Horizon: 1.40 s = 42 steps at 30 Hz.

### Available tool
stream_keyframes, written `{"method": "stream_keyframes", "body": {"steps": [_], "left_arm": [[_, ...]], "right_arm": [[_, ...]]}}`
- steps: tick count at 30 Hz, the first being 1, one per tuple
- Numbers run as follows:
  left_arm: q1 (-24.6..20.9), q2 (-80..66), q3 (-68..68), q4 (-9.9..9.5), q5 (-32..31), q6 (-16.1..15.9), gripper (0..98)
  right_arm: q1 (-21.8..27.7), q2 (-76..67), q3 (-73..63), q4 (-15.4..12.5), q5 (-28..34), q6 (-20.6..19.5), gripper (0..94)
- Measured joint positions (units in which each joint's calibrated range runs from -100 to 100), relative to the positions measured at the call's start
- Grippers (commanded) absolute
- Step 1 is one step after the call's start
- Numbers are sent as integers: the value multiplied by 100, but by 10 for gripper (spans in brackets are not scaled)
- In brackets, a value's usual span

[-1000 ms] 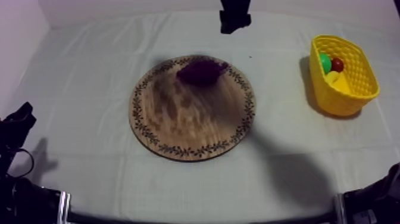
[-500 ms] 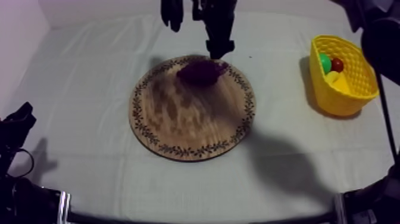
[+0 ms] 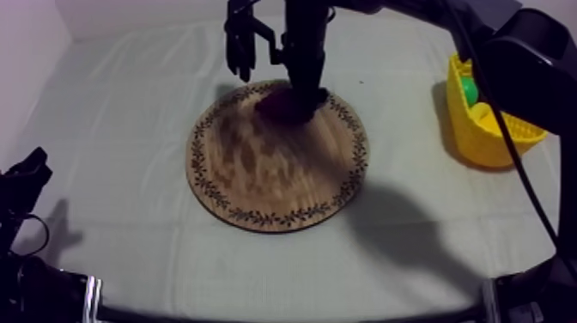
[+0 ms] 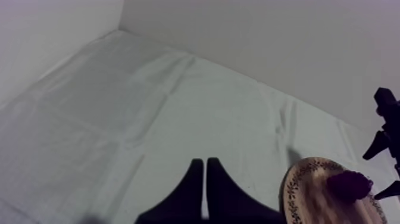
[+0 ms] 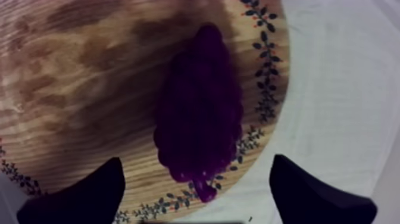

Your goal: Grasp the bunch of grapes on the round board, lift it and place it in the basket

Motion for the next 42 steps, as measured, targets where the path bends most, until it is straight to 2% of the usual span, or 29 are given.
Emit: {"method": "stream_keyframes", "body": {"steps": [14, 18, 29, 34, 42], "left_arm": [[0, 0, 0, 0, 0, 0, 0], [0, 0, 0, 0, 0, 0, 0], [0, 0, 0, 0, 0, 0, 0], [0, 0, 0, 0, 0, 0, 0], [0, 0, 0, 0, 0, 0, 0]], "right_arm": [[-34, 737, -438, 26, 10, -46, 711], [-45, 880, -530, 32, 53, -49, 635], [-28, 1006, -843, -6, 61, -170, 333], [-8, 945, -886, 0, 33, -216, 294], [43, 466, -712, 0, 34, -240, 299]]}}
